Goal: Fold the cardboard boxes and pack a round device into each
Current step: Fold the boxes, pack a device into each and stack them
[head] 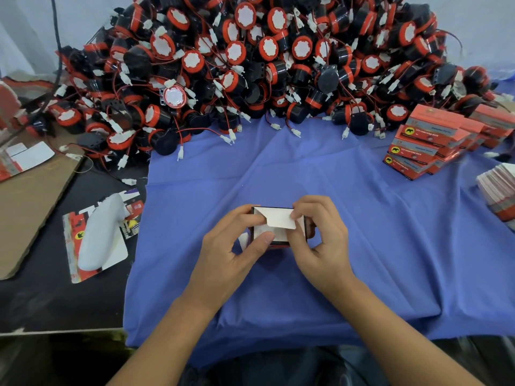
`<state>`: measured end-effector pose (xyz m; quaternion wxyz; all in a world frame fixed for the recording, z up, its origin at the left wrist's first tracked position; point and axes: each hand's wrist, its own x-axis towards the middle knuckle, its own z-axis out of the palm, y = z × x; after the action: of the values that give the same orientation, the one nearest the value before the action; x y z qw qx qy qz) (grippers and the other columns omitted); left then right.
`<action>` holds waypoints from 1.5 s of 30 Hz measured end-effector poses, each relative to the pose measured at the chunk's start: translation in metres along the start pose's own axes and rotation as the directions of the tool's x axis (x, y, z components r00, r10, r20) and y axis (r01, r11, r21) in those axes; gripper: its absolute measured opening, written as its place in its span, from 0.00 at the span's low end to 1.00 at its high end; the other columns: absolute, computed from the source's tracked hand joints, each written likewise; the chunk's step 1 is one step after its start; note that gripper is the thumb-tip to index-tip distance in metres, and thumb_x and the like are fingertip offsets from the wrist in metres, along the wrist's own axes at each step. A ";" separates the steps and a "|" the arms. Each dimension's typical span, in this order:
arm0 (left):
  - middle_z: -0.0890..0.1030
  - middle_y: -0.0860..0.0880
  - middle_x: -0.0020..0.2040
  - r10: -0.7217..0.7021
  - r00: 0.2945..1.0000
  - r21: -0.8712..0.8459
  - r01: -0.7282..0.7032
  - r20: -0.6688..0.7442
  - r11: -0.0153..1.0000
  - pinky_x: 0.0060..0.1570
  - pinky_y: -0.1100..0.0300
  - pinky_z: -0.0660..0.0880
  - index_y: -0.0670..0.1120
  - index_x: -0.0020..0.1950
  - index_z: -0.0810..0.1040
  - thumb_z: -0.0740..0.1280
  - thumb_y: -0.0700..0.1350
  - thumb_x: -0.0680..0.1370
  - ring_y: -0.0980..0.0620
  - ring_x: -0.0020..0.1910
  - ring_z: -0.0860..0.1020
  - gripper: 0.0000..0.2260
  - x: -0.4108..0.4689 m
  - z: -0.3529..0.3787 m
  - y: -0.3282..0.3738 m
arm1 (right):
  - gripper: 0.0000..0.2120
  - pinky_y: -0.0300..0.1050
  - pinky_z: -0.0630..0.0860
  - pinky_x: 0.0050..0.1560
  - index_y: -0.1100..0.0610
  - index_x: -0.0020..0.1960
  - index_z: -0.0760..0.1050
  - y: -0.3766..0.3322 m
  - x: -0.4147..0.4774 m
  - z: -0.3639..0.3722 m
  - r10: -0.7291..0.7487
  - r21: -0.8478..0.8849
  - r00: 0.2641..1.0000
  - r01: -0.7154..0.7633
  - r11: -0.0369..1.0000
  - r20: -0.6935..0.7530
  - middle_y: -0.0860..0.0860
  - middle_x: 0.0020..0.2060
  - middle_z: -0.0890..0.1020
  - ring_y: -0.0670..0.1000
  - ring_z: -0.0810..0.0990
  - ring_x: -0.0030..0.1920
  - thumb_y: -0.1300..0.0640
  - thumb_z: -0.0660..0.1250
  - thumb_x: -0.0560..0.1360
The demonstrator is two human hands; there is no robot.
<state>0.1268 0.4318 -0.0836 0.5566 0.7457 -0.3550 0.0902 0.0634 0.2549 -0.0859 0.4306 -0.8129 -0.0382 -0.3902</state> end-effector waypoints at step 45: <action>0.78 0.57 0.53 -0.057 0.976 0.183 0.097 -0.212 0.978 0.52 0.75 0.72 0.52 0.60 0.80 0.75 0.43 0.78 0.61 0.52 0.79 0.13 0.000 0.004 0.004 | 0.15 0.32 0.75 0.43 0.43 0.57 0.77 0.000 0.002 0.005 0.280 0.014 0.960 -0.280 0.960 0.033 0.41 0.49 0.79 0.49 0.81 0.47 0.52 0.76 0.73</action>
<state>0.1235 0.4279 -0.0816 0.5186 0.7960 -0.2559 0.1790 0.0680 0.2583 -0.0866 0.4884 -0.8119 0.0670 -0.3127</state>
